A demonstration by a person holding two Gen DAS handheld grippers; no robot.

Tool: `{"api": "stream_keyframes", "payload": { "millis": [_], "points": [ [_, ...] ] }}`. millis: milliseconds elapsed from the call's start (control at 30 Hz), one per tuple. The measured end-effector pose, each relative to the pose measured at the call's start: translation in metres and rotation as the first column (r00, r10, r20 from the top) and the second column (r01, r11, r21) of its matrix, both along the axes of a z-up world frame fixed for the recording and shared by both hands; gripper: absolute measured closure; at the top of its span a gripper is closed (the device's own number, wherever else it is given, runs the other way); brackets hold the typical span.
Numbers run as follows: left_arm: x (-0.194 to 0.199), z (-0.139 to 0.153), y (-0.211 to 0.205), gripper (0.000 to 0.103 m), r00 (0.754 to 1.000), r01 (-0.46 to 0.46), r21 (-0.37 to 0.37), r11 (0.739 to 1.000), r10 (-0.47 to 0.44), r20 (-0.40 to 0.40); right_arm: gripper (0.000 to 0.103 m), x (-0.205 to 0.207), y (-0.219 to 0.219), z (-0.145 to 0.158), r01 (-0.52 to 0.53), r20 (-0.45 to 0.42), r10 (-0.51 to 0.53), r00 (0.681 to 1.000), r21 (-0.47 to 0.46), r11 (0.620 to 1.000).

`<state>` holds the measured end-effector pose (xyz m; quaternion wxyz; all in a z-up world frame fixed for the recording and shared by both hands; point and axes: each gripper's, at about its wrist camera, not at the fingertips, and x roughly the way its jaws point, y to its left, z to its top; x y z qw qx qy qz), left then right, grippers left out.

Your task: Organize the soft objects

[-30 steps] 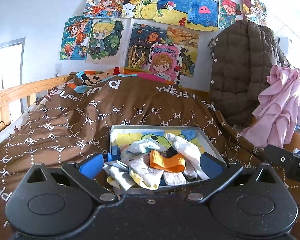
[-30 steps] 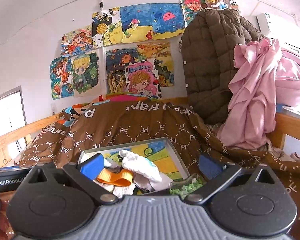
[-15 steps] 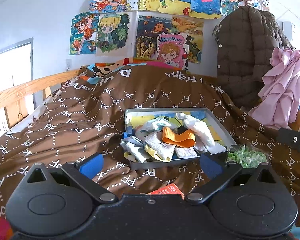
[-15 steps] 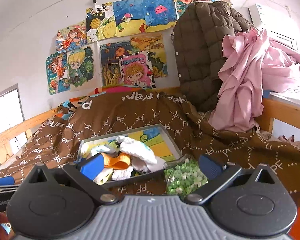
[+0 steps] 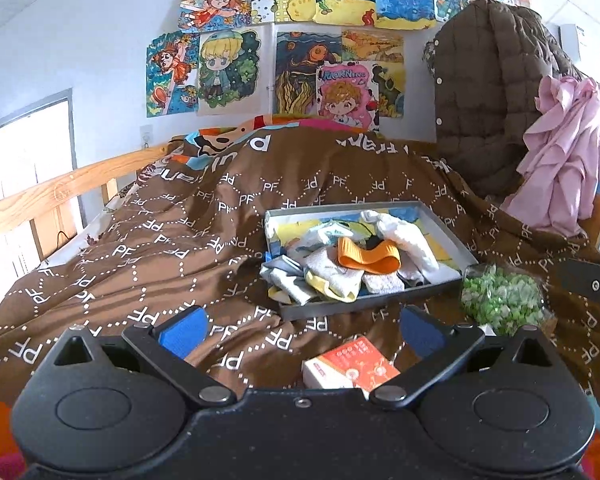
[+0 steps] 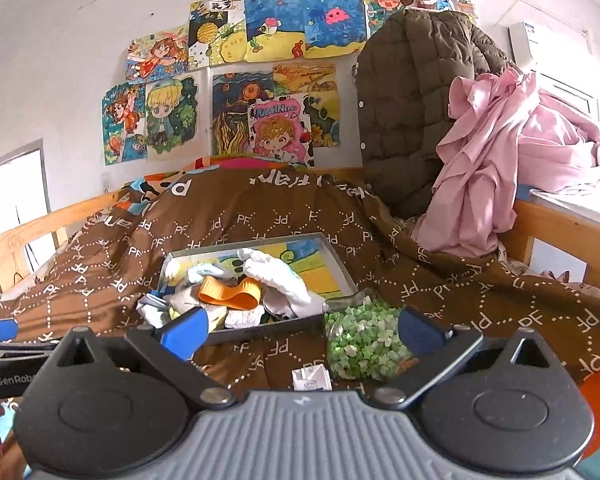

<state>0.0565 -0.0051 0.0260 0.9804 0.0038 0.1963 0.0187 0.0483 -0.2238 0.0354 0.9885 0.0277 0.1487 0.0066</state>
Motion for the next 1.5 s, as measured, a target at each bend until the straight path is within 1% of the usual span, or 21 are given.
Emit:
{"api": "stream_keyframes", "payload": {
  "millis": [200, 300, 500, 667, 900, 1067, 1133, 1267, 1433, 1500],
  "points": [
    [-0.016, -0.005, 0.002, 0.001, 1.000, 0.003, 0.018, 1.000, -0.003, -0.026, 0.000, -0.019, 0.004, -0.003, 0.019, 0.009, -0.019, 1.000, -0.038, 0.999],
    [-0.021, -0.005, 0.003, 0.001, 0.999, 0.000, 0.017, 1.000, 0.001, -0.035, 0.000, -0.027, 0.001, -0.005, 0.035, 0.002, -0.035, 0.999, -0.017, 0.999],
    [-0.032, -0.002, 0.006, 0.001, 1.000, 0.005, -0.007, 1.000, -0.005, -0.018, 0.000, -0.040, -0.007, -0.009, 0.061, -0.029, -0.060, 0.998, 0.024, 0.998],
    [-0.032, -0.004, 0.005, 0.001, 1.000, 0.015, -0.012, 1.000, -0.015, -0.025, 0.000, -0.038, -0.010, -0.014, 0.031, -0.076, -0.026, 0.997, 0.058, 0.998],
    [-0.021, -0.013, 0.002, 0.001, 0.996, 0.018, 0.009, 1.000, -0.017, -0.092, 0.000, -0.031, -0.002, -0.022, -0.005, -0.121, 0.009, 0.993, 0.033, 0.999],
    [-0.017, -0.016, 0.002, 0.001, 0.994, 0.012, 0.012, 1.000, -0.010, -0.111, 0.000, -0.023, 0.001, -0.028, 0.000, -0.172, 0.004, 0.985, 0.021, 1.000],
    [-0.016, -0.016, 0.002, 0.001, 0.994, 0.008, 0.010, 1.000, -0.007, -0.108, 0.000, -0.021, 0.000, -0.030, 0.004, -0.186, 0.000, 0.983, 0.022, 1.000],
    [-0.018, -0.012, 0.001, 0.001, 0.996, -0.009, 0.003, 1.000, 0.009, -0.085, 0.000, -0.022, -0.005, -0.031, 0.019, -0.180, -0.011, 0.984, 0.042, 0.999],
    [-0.020, -0.011, -0.005, 0.001, 1.000, -0.021, 0.020, 1.000, 0.021, -0.012, 0.000, -0.020, -0.014, -0.031, 0.042, -0.146, -0.030, 0.989, 0.080, 0.996],
    [-0.016, -0.014, -0.009, 0.001, 1.000, -0.020, 0.033, 0.999, 0.020, -0.003, 0.000, -0.017, -0.016, -0.033, 0.054, -0.134, -0.043, 0.990, 0.080, 0.995]
  ]
}}
